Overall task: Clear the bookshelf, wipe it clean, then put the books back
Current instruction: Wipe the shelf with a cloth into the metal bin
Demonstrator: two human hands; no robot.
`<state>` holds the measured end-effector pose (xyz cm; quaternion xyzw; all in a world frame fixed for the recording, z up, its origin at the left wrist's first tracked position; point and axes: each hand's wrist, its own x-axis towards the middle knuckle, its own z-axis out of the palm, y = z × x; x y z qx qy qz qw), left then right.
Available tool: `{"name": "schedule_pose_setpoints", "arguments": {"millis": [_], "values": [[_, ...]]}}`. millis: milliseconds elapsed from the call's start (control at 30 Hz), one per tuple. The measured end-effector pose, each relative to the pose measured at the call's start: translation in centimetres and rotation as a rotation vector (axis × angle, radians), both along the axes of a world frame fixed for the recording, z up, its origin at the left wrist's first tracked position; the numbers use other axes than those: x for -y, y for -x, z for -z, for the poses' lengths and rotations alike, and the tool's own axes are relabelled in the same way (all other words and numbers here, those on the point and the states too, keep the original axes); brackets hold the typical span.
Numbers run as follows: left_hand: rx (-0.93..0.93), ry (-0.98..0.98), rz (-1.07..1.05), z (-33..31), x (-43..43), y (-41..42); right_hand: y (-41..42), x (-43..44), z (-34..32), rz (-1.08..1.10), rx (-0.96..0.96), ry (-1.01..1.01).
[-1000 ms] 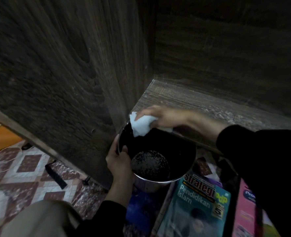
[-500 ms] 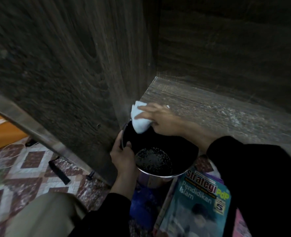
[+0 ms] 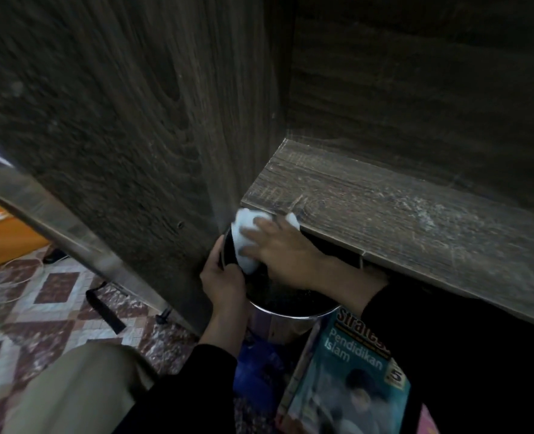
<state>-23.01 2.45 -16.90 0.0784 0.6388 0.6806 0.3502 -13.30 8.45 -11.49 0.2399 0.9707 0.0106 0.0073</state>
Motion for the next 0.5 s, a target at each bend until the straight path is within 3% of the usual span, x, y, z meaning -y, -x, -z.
{"name": "schedule_pose_setpoints", "arguments": {"millis": [33, 100, 200, 300, 400, 500], "values": [[0.014, 0.013, -0.011, 0.0, -0.1, 0.0, -1.1, 0.1, 0.3, -0.061, -0.003, 0.034], [0.004, 0.014, -0.009, -0.1, -0.1, -0.1, -3.8, 0.1, 0.3, -0.036, -0.191, 0.126], [-0.025, 0.022, 0.013, -0.3, 0.0, -0.2, -8.3, -0.5, -1.4, 0.215, -0.625, 0.243], [0.020, 0.022, 0.044, -0.3, 0.3, 0.2, -12.7, -1.5, -3.3, 0.474, -0.914, 0.234], [0.061, 0.032, 0.097, -0.8, 0.4, 0.2, -17.3, -3.0, -3.7, 0.813, -0.965, 0.097], [0.104, 0.006, 0.165, -1.7, 0.7, -0.5, -19.6, -4.0, -2.4, 1.221, -0.721, 0.068]]}}
